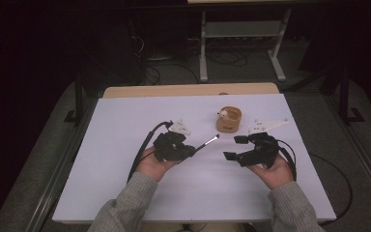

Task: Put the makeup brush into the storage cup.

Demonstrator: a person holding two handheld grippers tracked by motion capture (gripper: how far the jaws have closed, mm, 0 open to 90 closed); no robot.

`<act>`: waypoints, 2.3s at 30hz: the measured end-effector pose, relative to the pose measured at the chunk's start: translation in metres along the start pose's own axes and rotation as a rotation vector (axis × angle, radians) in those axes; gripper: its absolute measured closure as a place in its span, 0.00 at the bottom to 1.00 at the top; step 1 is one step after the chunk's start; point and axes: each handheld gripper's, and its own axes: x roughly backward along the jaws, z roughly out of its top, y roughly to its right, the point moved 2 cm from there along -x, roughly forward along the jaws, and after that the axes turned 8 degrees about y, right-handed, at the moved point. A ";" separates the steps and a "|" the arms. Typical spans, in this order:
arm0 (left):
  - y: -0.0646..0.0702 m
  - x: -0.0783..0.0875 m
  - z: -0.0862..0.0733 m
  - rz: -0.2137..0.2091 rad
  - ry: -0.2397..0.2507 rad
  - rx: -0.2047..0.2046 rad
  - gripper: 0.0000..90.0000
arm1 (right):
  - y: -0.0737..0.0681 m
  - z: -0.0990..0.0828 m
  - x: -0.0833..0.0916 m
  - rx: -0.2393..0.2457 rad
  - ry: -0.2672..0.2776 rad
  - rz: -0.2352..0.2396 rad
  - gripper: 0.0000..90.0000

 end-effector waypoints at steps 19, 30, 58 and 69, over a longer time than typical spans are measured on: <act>-0.011 0.056 -0.047 -0.048 0.166 0.027 0.94 | -0.032 0.022 -0.063 0.023 -0.068 0.217 0.31; -0.005 0.060 -0.055 -0.177 0.218 -0.056 0.94 | -0.043 0.033 -0.077 -0.015 -0.042 0.407 0.45; -0.001 0.044 -0.054 -0.227 0.153 -0.087 0.77 | -0.046 0.038 -0.075 0.006 -0.035 0.557 0.92; 0.007 0.034 -0.044 -0.270 0.096 -0.117 0.87 | -0.061 0.048 -0.072 0.140 -0.191 0.513 0.92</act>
